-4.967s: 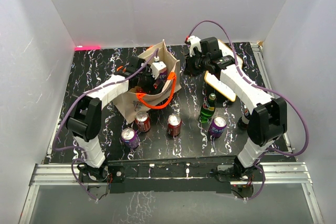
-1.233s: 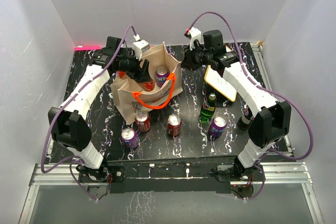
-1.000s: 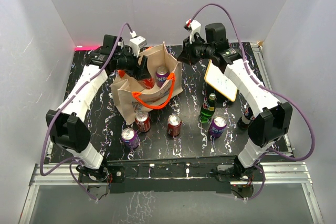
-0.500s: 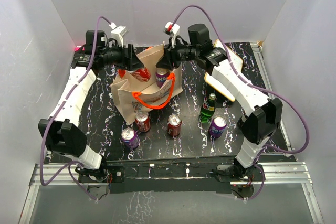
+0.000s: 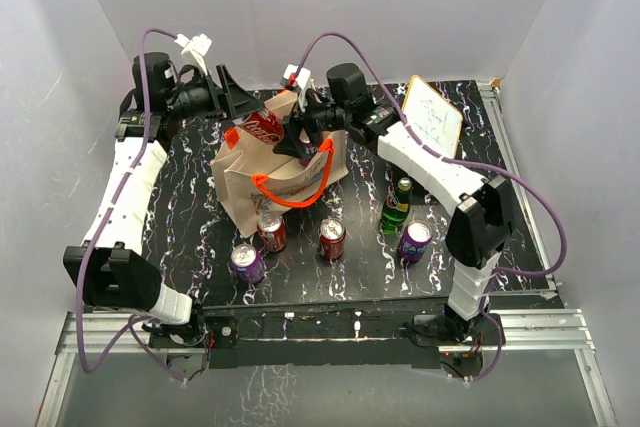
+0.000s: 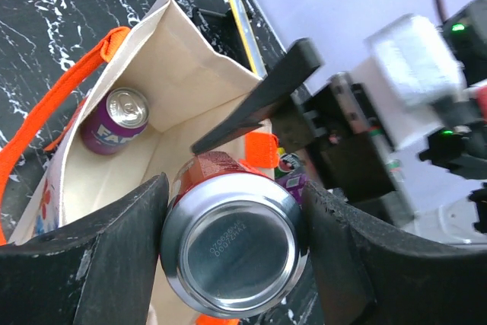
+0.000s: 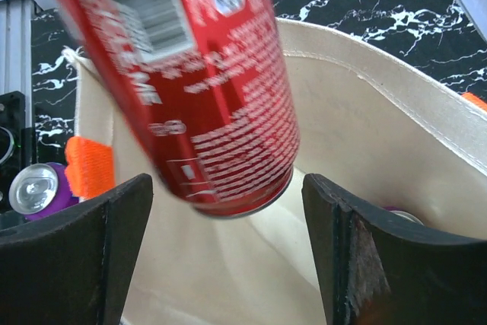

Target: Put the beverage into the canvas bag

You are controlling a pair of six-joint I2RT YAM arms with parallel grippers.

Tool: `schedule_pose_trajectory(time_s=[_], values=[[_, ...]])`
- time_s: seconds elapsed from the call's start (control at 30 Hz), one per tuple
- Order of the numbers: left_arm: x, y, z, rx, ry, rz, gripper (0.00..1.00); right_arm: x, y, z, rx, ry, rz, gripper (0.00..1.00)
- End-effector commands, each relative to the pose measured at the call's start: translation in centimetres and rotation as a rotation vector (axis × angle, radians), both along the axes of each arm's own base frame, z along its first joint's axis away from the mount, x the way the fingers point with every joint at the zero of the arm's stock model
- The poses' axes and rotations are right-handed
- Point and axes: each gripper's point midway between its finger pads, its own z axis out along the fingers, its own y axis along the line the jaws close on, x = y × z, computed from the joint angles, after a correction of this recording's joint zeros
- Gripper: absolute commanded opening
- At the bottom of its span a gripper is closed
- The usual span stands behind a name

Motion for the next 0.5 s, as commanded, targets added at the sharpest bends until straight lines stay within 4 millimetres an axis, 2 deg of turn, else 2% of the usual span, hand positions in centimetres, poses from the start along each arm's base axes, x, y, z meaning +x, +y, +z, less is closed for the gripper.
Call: schedule_pose_trajectory(time_s=[0.0, 0.23, 0.4, 0.47], values=[[-2.4, 0.1, 5.9, -0.131, -0.093, -0.027, 0.0, 0.9, 1.8, 3.0, 0.062, -0.123, 0.018, 0.83], [-2.3, 0.8, 5.5, -0.162, -0.057, -0.011, 0.0, 1.0, 3.8, 4.9, 0.142, -0.137, 0.006, 0.82], [-2.2, 1.0, 5.3, -0.179, -0.037, -0.005, 0.0, 0.1, 4.5, 6.5, 0.183, -0.137, 0.03, 0.79], [-2.1, 1.1, 5.3, -0.187, -0.03, -0.002, 0.0, -0.1, 4.7, 7.0, 0.197, -0.138, 0.034, 0.73]])
